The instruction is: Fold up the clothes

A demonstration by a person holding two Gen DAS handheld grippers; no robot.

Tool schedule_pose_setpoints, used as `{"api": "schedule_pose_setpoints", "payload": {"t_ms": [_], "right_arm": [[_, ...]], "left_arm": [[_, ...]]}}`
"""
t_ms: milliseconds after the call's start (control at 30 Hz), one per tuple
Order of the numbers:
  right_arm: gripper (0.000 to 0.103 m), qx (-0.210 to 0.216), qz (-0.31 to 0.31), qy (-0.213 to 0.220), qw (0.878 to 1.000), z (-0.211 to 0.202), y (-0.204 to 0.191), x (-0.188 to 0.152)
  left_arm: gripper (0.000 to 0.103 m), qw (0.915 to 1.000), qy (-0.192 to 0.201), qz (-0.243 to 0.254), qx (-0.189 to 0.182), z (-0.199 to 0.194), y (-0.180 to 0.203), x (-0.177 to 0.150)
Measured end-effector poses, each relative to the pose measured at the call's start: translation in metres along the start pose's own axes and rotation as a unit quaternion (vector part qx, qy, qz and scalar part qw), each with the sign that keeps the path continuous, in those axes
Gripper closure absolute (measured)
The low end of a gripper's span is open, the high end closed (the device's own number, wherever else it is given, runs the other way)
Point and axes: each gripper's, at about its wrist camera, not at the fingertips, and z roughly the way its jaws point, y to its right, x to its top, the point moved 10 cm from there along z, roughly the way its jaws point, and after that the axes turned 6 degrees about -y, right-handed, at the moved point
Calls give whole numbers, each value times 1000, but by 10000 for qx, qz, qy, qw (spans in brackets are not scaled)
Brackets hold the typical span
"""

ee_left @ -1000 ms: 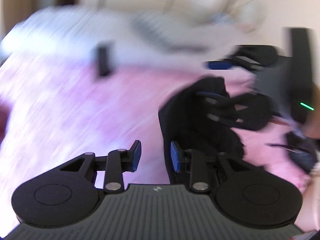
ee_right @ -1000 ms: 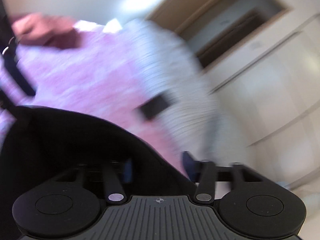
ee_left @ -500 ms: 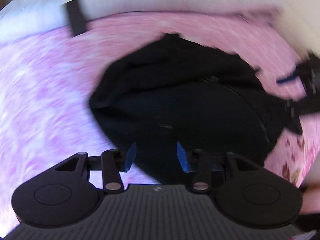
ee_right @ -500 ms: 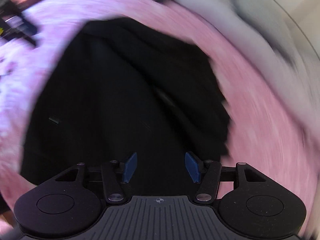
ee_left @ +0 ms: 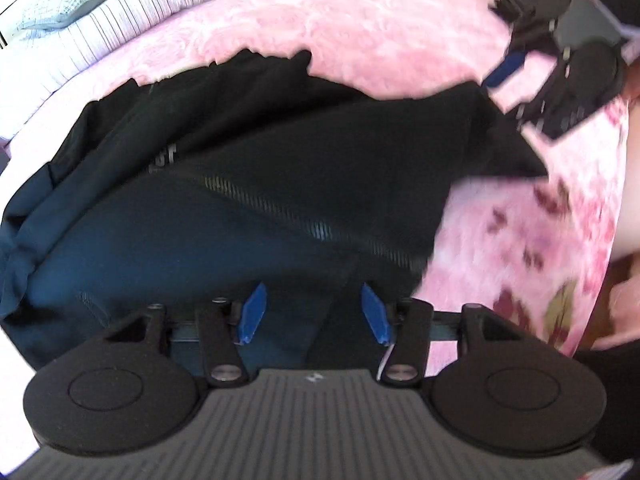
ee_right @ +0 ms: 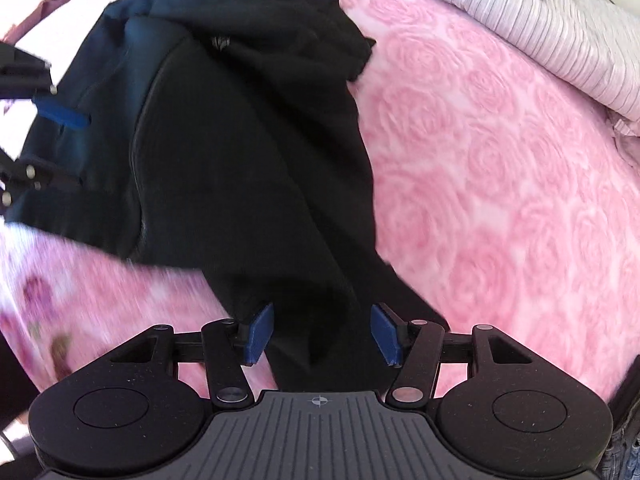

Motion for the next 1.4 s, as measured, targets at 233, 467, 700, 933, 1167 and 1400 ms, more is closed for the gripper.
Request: {"api": "schedule_pose_setpoints", "payload": {"t_ms": [233,467,700,933,1167,1400], "right_arm": [[45,84,-690,326,9971,10,-22,-25],[45,81,354,722,9967,14,-25,-8],[45,-626,296,916,9934,8,-33,-7],[45,-746,152,991,9922,2,-65,-3],[45,-947,-737,1105,9866,-1,-120,-1],[45,-1195,-1794,1266,9683,2,-182,5]], "left_arm": [[52,9813,-1011,-1568,478,4,-45,-113],[52,9433,-727,-3194,-526,19,-65,-140],[94,9116,-34,-3916,-1250,22,-79,-142],[97,9091,765,-3785,-1563,-46,-110,-138],[97,9243,579,-3641,-983,-108,-166,-185],[100,9347,71,-3516,-513,-100,-193,-226]]}}
